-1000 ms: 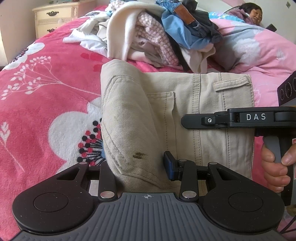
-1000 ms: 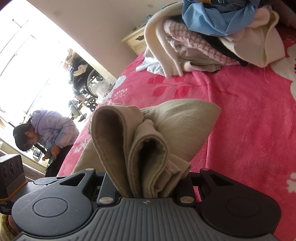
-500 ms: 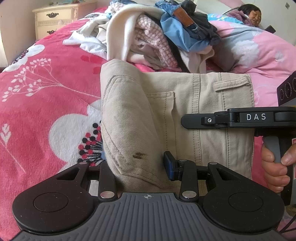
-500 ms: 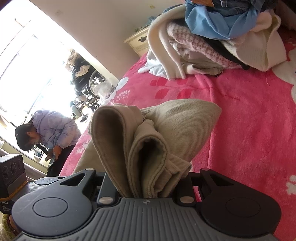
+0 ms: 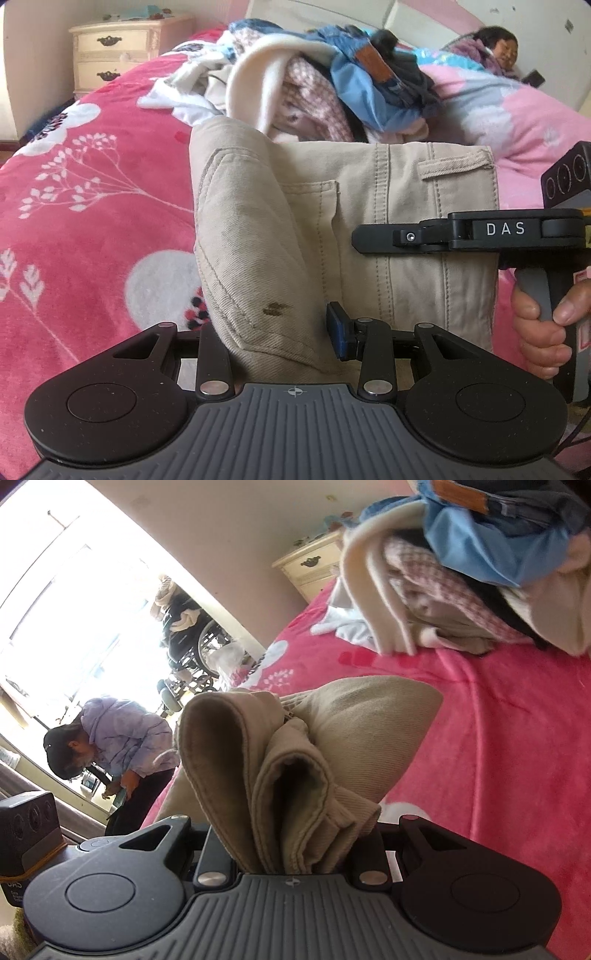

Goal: Fold clothes
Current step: 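Hold the lifted beige trousers fold with both grippers closed on it, then carry the folded beige trousers with both grippers toward the bed edge stack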

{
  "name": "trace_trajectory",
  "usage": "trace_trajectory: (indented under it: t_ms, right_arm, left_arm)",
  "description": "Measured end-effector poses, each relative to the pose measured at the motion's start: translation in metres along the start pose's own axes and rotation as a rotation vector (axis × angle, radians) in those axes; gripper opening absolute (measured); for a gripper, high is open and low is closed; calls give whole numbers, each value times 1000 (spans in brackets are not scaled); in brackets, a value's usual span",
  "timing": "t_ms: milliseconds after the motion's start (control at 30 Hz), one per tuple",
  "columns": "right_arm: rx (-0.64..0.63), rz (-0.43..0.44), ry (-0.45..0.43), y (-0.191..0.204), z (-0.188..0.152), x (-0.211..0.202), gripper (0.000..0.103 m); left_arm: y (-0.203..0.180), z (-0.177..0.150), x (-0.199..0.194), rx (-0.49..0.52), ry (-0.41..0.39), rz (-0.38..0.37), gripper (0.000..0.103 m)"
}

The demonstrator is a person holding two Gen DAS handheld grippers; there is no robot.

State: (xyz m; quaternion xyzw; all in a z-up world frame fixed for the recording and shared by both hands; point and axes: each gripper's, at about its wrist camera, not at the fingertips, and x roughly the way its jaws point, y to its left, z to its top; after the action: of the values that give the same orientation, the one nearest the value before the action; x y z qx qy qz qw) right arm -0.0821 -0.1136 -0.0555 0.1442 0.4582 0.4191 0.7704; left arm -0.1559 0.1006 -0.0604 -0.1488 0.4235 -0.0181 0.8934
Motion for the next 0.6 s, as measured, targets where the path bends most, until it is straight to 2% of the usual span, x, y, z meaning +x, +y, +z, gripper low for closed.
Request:
trace_trajectory:
  t_ms: [200,600]
  right_arm:
    - [-50,9,4,31,13,19,28]
    - [-212,24,20,122,31,50,28]
  left_arm:
    - [21,3,-13,-49,-40,-3,36]
    - [72,0,-66,-142,-179,19,35]
